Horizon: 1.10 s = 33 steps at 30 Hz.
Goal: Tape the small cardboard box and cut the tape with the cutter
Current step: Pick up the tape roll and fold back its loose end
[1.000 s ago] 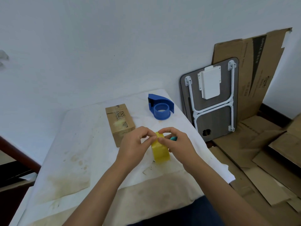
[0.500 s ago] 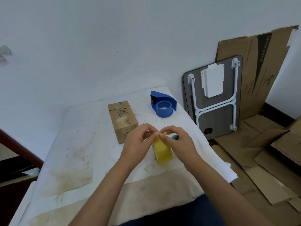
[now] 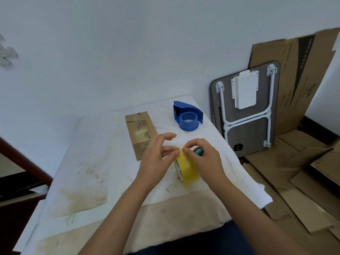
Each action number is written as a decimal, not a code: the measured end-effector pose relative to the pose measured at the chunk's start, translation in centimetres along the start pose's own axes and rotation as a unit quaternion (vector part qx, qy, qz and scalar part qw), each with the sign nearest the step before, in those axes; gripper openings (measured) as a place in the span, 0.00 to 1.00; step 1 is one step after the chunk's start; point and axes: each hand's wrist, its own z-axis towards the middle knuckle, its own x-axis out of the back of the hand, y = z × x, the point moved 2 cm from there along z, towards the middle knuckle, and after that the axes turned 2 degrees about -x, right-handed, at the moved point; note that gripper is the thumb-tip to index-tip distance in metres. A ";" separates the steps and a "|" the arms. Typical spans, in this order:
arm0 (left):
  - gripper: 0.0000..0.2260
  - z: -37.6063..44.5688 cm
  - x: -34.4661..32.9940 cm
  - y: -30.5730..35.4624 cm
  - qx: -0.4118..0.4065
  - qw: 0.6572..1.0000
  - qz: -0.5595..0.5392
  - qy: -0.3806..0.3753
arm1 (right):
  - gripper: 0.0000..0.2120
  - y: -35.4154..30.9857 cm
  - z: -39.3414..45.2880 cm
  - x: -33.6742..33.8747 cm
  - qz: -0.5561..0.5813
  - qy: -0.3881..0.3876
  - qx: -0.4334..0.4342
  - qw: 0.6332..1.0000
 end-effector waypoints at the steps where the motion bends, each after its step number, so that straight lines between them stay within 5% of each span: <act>1: 0.16 -0.1 0.0 0.0 0.005 1.000 -0.004 0.008 | 0.03 0.1 0.0 0.0 0.001 0.000 0.001 1.000; 10: 0.11 -0.5 -0.9 -0.5 -0.005 0.997 0.005 0.080 | 0.06 -0.1 0.6 0.1 0.058 -0.002 -0.027 0.998; 18: 0.03 -0.4 -0.8 -1.1 -0.056 0.995 0.053 0.057 | 0.05 0.2 1.0 -0.1 0.060 0.003 -0.036 0.998; 33: 0.10 -0.3 -0.6 -0.9 -0.020 0.996 0.081 0.042 | 0.06 0.6 1.2 0.4 0.061 -0.032 -0.013 0.998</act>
